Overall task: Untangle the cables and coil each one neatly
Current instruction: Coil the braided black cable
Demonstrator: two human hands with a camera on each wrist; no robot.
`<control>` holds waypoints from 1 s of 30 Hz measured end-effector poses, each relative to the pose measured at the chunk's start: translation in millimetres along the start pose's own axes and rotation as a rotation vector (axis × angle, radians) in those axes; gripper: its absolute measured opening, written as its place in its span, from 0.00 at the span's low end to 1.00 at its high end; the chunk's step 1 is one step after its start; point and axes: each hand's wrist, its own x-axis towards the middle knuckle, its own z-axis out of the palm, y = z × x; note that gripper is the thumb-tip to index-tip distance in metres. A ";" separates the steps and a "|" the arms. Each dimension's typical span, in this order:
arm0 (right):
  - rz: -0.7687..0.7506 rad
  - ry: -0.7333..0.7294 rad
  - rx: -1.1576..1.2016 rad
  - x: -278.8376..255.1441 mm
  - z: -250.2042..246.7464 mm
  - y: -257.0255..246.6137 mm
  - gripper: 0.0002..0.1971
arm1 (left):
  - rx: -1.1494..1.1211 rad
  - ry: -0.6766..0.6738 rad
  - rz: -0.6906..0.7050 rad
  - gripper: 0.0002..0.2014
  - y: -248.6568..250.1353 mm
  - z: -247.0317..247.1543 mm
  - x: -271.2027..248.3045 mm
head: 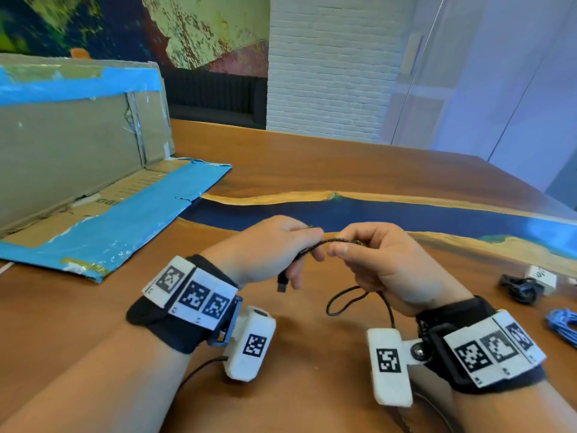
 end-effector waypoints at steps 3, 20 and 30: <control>-0.042 0.116 -0.207 0.4 -6.3 -2.2 0.02 | 0.011 -0.052 0.034 0.23 -2.0 -5.4 -2.2; -0.032 0.406 -0.543 1.2 -45.3 0.9 0.24 | -0.598 0.206 0.083 0.20 2.7 -23.7 -5.7; 0.113 0.091 -0.227 8.3 -19.3 15.3 0.25 | -1.009 0.422 0.117 0.18 5.6 -19.1 3.5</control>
